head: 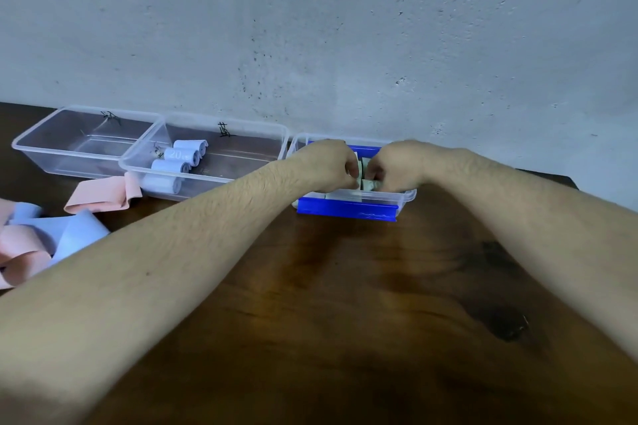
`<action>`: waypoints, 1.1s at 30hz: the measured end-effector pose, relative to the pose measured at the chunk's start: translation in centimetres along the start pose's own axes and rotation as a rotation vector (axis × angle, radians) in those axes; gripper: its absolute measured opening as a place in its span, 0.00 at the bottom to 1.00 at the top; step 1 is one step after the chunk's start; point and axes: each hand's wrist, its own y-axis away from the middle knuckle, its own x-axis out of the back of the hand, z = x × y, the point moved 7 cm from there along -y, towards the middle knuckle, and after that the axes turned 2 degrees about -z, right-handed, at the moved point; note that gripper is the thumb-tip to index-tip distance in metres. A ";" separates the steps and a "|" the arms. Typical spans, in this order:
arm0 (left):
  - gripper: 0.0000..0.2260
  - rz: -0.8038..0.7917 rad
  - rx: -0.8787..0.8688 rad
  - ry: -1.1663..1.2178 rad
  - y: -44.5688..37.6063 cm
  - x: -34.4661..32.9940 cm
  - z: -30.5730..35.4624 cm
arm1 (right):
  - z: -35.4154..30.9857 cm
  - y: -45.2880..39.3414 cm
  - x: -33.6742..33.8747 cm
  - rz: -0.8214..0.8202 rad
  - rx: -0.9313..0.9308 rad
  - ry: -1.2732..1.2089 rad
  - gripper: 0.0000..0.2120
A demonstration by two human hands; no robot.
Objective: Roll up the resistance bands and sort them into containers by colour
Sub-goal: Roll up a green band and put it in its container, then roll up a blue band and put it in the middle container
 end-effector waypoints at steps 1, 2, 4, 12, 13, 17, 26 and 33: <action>0.12 -0.002 0.001 -0.003 0.0 0.0 0.0 | 0.0 0.0 0.0 0.012 0.001 -0.010 0.16; 0.12 -0.004 0.002 -0.006 0.0 0.0 0.0 | 0.0 -0.1 0.0 0.026 0.005 -0.016 0.16; 0.12 -0.007 0.003 -0.011 0.0 -0.1 0.0 | 0.0 -0.2 0.0 0.058 0.013 -0.013 0.17; 0.13 -0.016 0.011 0.014 0.1 0.0 -0.2 | -0.3 0.2 0.4 0.157 0.021 0.106 0.12; 0.13 -0.019 0.014 0.019 0.1 0.0 -0.2 | -0.3 0.2 0.4 0.164 0.020 0.113 0.11; 0.14 -0.027 0.021 0.020 -0.1 -0.3 -0.3 | -0.3 0.4 0.4 0.195 0.021 0.119 0.13; 0.14 -0.017 0.019 0.037 -0.1 0.0 -0.5 | 0.1 0.3 0.2 0.210 0.055 0.063 0.17; 0.11 0.030 0.030 0.045 -0.2 0.2 -0.7 | 0.7 1.2 1.0 0.298 0.063 -0.020 0.16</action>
